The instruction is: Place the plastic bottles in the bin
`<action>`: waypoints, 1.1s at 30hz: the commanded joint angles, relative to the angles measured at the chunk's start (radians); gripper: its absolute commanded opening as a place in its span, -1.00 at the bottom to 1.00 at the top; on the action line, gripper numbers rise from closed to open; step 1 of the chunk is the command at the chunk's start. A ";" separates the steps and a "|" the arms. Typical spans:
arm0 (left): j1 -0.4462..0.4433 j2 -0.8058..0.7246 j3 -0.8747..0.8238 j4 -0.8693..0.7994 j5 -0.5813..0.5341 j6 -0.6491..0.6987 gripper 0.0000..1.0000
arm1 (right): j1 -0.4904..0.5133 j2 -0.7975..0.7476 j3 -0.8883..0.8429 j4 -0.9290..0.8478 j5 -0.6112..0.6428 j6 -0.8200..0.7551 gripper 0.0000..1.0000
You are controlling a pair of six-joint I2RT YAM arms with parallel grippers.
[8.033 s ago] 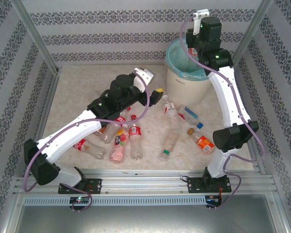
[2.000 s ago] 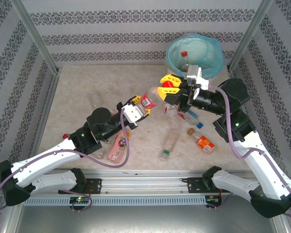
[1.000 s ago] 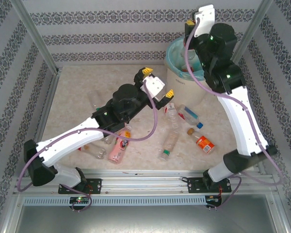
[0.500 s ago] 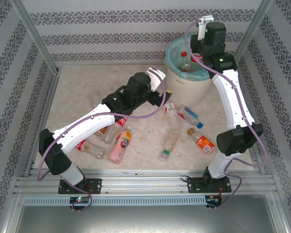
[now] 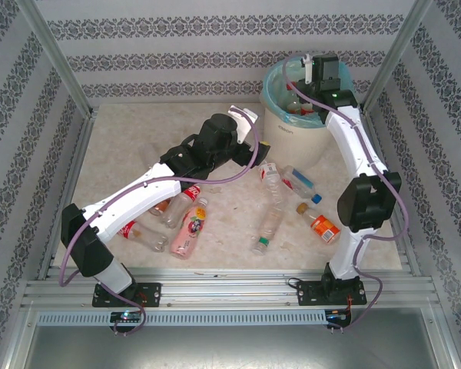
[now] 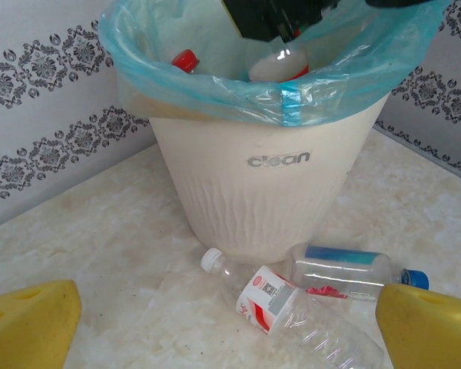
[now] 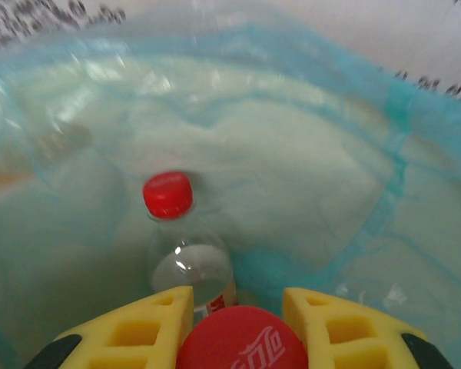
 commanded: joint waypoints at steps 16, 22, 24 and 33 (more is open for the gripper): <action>0.030 -0.040 -0.046 -0.010 -0.004 -0.029 0.97 | -0.009 0.015 0.100 -0.004 -0.076 0.058 -0.01; 0.034 -0.039 -0.050 -0.002 0.003 -0.034 0.97 | 0.010 -0.013 0.130 -0.012 -0.060 0.040 -0.03; 0.035 -0.040 -0.052 -0.003 0.004 -0.034 0.97 | 0.012 -0.015 0.131 -0.019 -0.061 0.041 -0.05; 0.063 -0.035 -0.024 -0.067 0.019 -0.051 0.96 | 0.022 -0.021 0.148 -0.063 -0.089 0.066 -0.07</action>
